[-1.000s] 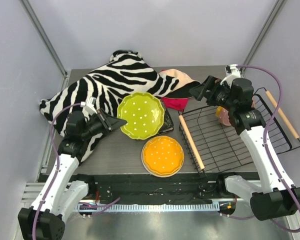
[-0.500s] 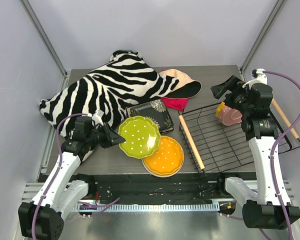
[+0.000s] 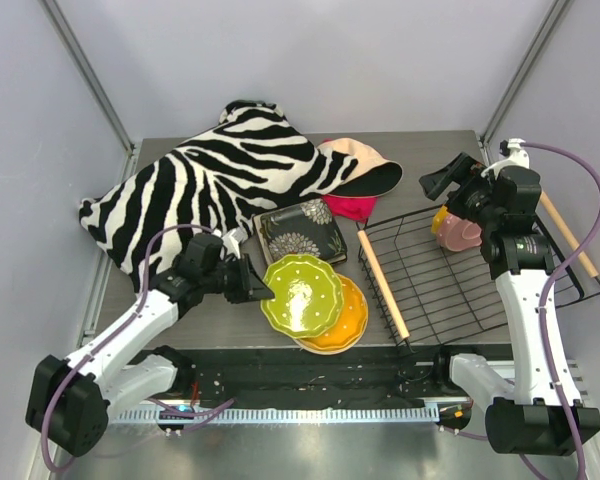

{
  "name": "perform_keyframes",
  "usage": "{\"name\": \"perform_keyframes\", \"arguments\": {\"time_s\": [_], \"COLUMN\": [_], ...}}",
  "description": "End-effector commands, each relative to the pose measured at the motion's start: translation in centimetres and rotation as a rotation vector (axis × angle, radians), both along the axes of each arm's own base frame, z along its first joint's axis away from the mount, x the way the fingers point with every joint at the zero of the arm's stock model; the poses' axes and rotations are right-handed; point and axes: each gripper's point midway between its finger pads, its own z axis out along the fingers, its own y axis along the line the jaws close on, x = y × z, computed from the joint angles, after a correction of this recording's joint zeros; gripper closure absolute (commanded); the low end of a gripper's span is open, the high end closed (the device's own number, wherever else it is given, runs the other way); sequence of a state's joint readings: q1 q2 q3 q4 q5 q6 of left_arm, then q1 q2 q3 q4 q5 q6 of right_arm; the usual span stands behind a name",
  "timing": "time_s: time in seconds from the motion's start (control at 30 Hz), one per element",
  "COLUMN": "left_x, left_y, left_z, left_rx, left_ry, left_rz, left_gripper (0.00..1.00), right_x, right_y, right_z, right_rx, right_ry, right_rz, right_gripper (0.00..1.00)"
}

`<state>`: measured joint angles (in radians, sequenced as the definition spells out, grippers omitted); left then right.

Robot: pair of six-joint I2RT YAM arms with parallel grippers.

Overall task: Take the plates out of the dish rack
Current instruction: Place the plate at the center of the board.

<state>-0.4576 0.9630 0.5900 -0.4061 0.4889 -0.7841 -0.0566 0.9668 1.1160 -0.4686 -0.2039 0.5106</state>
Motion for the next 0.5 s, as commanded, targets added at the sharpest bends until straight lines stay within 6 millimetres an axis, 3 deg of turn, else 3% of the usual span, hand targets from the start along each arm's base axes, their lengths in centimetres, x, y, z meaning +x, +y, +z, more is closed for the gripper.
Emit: {"name": "perform_keyframes", "arguments": {"time_s": [0.0,0.2,0.47], "left_x": [2.3,2.8,1.8], "left_y": [-3.5,-4.9,-6.5], "left_z": [4.6,3.9,2.9], "left_rx": [-0.169,-0.164,-0.150], "left_ry": [-0.146,-0.135,-0.103], "left_rz": [-0.043,-0.077,-0.137], "left_gripper": [1.00,1.00,1.00], "right_x": [-0.1,-0.2,-0.1], "right_y": [-0.2,-0.2,-0.1], "right_z": [0.6,0.3,-0.1], "right_rx": [-0.001,0.001,0.001], "right_ry": [-0.022,-0.011,0.001], "right_rz": [-0.008,-0.007,-0.002], "right_gripper": [0.10,0.10,0.10]}}
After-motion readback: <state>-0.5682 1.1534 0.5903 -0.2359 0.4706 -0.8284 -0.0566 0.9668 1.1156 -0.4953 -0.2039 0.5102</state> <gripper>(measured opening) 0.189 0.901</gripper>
